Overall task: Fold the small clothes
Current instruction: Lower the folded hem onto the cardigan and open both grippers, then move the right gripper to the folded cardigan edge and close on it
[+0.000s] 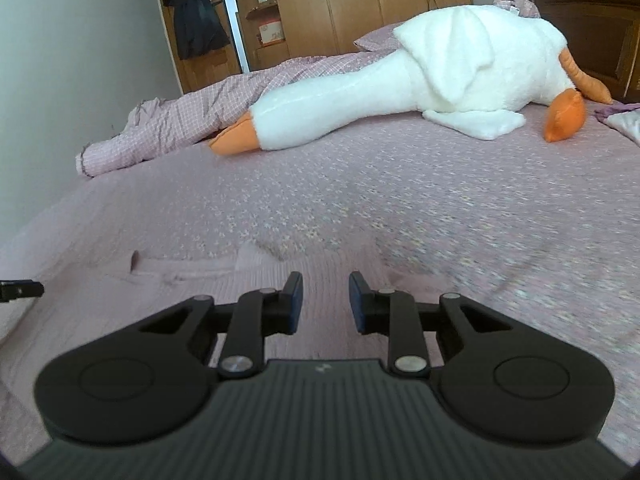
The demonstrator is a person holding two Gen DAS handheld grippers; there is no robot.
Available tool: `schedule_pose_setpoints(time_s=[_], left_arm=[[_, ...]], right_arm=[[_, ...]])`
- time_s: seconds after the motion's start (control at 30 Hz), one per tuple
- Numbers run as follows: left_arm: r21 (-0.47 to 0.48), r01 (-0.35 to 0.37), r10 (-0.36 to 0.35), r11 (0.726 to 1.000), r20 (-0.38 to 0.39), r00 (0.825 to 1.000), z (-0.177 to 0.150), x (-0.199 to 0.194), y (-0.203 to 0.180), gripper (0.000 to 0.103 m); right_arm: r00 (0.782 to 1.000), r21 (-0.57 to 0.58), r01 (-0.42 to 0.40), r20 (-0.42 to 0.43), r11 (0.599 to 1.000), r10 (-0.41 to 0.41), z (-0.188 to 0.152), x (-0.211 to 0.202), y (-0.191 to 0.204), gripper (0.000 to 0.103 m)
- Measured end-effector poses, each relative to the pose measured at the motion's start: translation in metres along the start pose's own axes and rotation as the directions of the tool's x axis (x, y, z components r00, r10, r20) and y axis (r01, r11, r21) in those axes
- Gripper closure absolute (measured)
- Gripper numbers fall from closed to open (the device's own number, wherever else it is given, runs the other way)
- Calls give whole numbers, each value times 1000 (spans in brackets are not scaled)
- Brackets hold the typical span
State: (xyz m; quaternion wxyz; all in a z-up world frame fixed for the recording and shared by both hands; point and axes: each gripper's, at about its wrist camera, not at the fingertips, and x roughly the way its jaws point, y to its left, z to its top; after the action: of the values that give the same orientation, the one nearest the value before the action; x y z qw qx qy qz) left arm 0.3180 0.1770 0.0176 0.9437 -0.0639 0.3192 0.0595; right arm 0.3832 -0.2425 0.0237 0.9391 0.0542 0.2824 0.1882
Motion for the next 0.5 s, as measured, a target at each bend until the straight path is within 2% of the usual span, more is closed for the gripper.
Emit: schedule_pose_setpoints(time_s=[0.03,0.1,0.17,0.37,0.4,0.47,0.5], left_arm=[[-2,5,-5,1000,8,1000,-1,-11,-2,54],[-8,13,-13,1000,26,1000,-2,-31,-7,42],[-8,23,-23,1000,46,999,-5,-52,-14,36],[-1,35,-35,999,70,997,-25,-96,-32,26],[-8,36,-36,999,74,997,-30,-102,-36,21],[-17,54,-53,998,79,995,-39,-109,-40,18],[-23,61,-59,998,80,995,-45,-111,-41,17]], right_arm=[[1000,0,3,2,1000,-3,0,-7,0,75],[1000,14,1,9,1000,-2,0,-25,-1,74],[1000,27,-12,16,1000,12,-4,-40,0,74],[1000,85,-19,11,996,18,-26,-66,-3,74],[1000,101,-23,6,995,23,-30,-68,-7,72],[1000,122,-29,2,992,29,-40,-72,-15,57],[1000,140,-29,16,990,27,-45,-74,-21,57]])
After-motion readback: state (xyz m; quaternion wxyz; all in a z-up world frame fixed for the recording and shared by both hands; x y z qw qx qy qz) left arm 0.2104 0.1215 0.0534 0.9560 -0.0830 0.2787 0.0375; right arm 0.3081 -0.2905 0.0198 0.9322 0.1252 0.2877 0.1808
